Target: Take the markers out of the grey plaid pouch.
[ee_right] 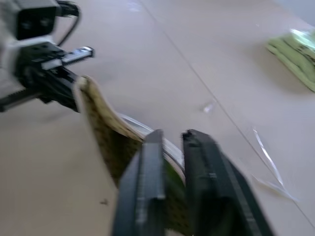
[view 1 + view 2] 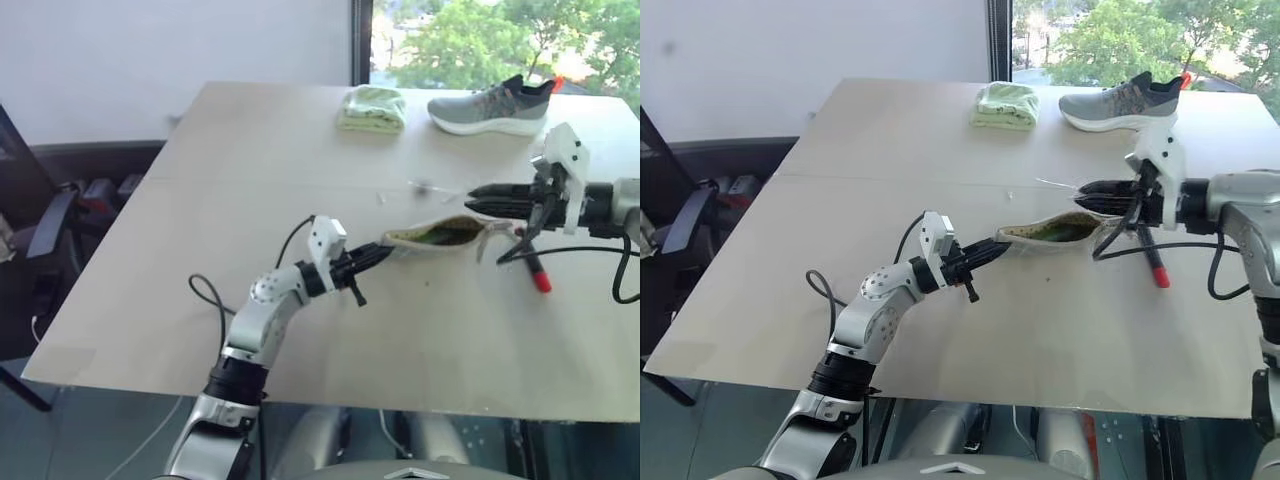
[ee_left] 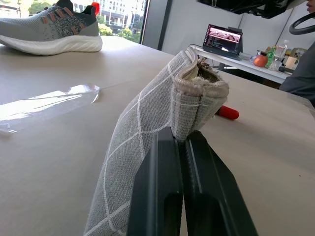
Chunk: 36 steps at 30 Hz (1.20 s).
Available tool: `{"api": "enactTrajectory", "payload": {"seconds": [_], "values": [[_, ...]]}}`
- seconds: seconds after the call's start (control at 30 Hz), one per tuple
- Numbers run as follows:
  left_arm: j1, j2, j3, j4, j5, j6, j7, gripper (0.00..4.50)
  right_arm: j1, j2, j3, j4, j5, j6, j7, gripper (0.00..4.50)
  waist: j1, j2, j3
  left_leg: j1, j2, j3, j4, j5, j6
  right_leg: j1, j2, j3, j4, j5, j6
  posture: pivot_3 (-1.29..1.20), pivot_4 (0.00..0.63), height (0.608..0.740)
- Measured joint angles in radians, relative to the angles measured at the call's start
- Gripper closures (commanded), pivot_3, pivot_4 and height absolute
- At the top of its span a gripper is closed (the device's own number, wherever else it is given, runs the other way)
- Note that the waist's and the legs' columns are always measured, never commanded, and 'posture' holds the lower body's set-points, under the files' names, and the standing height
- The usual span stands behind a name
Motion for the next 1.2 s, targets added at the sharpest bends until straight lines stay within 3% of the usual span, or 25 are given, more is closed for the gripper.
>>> {"api": "enactTrajectory", "payload": {"seconds": [0.2,0.43,0.53,0.63,0.93,1.2], "values": [[0.000,-0.005,-0.001,0.000,-0.001,0.001,-0.001,4.50,0.007,0.007,0.105,-0.002,-0.036,-0.023,0.041,4.45,-0.006,0.000,0.000,0.000,0.000,0.000,0.000,0.000,0.000,0.000,0.001,0.000,0.001,0.000,0.000,0.00,0.150,0.740],[0.006,-0.024,-0.008,-0.104,-0.068,0.101,-0.002,4.50,-0.059,0.054,0.297,0.172,-0.307,-0.219,0.012,4.45,-0.008,0.000,0.000,0.000,0.000,0.000,0.000,0.000,0.000,-0.001,0.001,0.000,0.001,0.000,0.000,0.00,0.150,0.740],[0.008,-0.024,-0.008,-0.155,-0.108,0.160,-0.002,4.50,-0.084,0.046,0.330,0.188,-0.361,-0.281,0.047,3.35,-0.008,0.000,0.000,0.000,0.000,0.000,0.000,0.000,0.000,-0.001,0.001,0.000,0.001,0.000,0.000,0.00,0.150,0.740],[0.008,-0.023,-0.008,-0.201,-0.160,0.233,0.000,4.50,-0.102,0.025,0.372,0.198,-0.427,-0.355,0.091,1.90,-0.008,0.000,0.000,0.000,0.000,0.000,0.000,0.000,0.000,-0.001,0.001,0.000,0.000,0.000,0.000,0.00,0.150,0.740],[0.050,0.047,-0.001,-0.308,-0.362,0.469,-0.022,4.50,-0.137,-0.084,0.422,0.017,-0.532,-0.343,0.257,1.90,-0.012,0.000,0.000,0.001,0.002,0.000,0.000,0.000,0.000,-0.001,0.003,0.000,0.001,0.000,0.000,0.00,0.150,0.740],[0.064,0.060,0.000,-0.276,-0.368,0.486,-0.033,4.50,-0.130,-0.049,0.522,-0.018,-0.654,-0.320,0.278,1.90,-0.007,0.000,0.000,0.001,0.002,0.000,0.001,0.000,-0.001,0.000,0.003,0.000,0.001,0.000,0.000,0.00,0.150,0.740]]}}
